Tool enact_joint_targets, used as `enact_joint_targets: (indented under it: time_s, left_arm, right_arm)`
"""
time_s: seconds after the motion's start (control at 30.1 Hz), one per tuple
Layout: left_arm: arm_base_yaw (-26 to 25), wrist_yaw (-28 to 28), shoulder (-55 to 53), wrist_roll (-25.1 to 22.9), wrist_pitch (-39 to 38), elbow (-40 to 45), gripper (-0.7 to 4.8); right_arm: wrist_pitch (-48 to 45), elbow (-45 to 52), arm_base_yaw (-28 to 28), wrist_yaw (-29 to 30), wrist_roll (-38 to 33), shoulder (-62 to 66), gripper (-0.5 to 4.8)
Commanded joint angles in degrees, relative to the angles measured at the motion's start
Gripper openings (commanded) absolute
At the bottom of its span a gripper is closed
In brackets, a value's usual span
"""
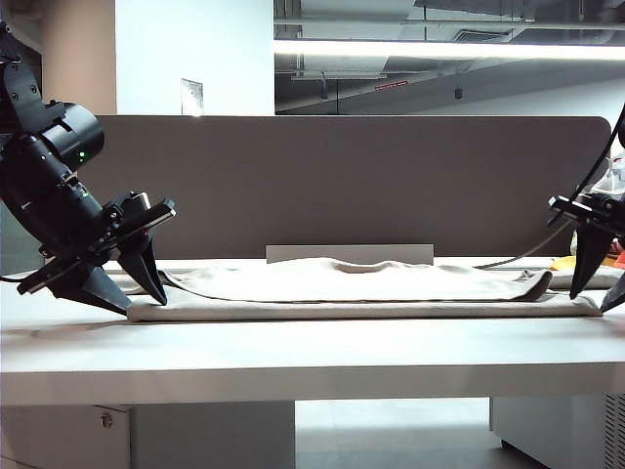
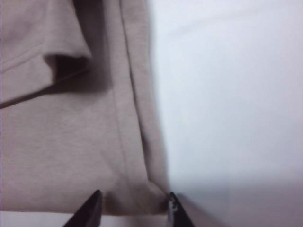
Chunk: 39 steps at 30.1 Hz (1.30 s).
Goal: Fold the bottom side of the T-shirt horizontally towards the center, about one-third of the way, then fold the sleeve back towards the center, creating a straight line along the edge of the T-shirt, and finally fold the bottom of the T-shirt up towards the top, creating a neat rectangle.
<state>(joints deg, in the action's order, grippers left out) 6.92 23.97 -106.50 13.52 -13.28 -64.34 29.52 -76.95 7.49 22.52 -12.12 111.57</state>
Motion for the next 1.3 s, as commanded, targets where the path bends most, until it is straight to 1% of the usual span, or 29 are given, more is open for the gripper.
enact_joint_targets:
  time_s: [0.03,0.1,0.13,0.2,0.27,0.3,0.33,0.37,0.4,0.43,0.66,0.9,1.03,1.3]
  left_arm:
    - [0.09,0.70,-0.28,-0.22,-1.44,0.22,1.78]
    - [0.09,0.68,-0.28,-0.22,-1.49,0.22,1.73]
    - [0.09,0.68,-0.28,-0.22,-1.46,0.22,1.60]
    - [0.09,0.72,-0.28,-0.26,-1.46,0.22,1.05]
    - [0.09,0.72,-0.28,-0.26,-1.49,0.22,0.76]
    - [0.09,0.72,-0.28,-0.26,-1.51,0.22,0.70]
    - [0.09,0.72,-0.28,-0.46,-1.51,0.22,0.57]
    - [0.09,0.72,-0.28,-1.18,-1.60,0.22,0.40]
    - [0.09,0.72,-0.26,-1.57,-1.79,0.22,0.05]
    - [0.09,0.70,-0.26,-1.64,-2.03,0.22,-0.07]
    - [0.07,0.55,0.70,-5.46,-6.75,0.31,-0.06]
    - [0.04,0.48,4.87,-6.03,-8.96,0.92,-0.06]
    - [0.04,0.46,8.90,-6.05,-8.35,4.33,-0.06]
    - [0.02,0.26,17.92,-5.57,-5.60,16.06,-0.06]
  right_arm:
    - [-0.66,-0.22,-0.04,0.13,0.17,0.63,1.69]
    - [-0.72,-0.24,-0.04,0.28,0.17,1.18,1.69]
    - [-0.68,-0.22,-0.04,0.28,0.17,1.33,1.64]
    - [-0.66,-0.22,-0.04,0.31,0.20,1.66,1.11]
    - [-0.63,-0.22,-0.04,0.35,0.33,1.73,0.31]
    - [-0.63,-0.22,-0.04,0.55,0.42,1.73,0.08]
    - [-0.59,-0.22,-0.04,0.59,0.44,1.73,-0.05]
    - [-0.50,-0.22,-0.04,0.68,0.44,1.73,-0.05]
    - [-0.20,-0.22,-0.04,0.74,0.63,1.73,-0.05]
    - [0.31,-0.22,-0.04,0.74,1.03,1.73,-0.05]
    - [5.46,-0.15,0.02,0.77,4.85,1.33,-0.05]
    - [5.53,3.69,0.07,1.60,5.11,-3.19,-0.05]
    - [4.79,8.04,0.15,1.60,5.09,-7.08,-0.05]
    - [2.34,19.12,0.15,1.60,4.83,-14.99,-0.05]
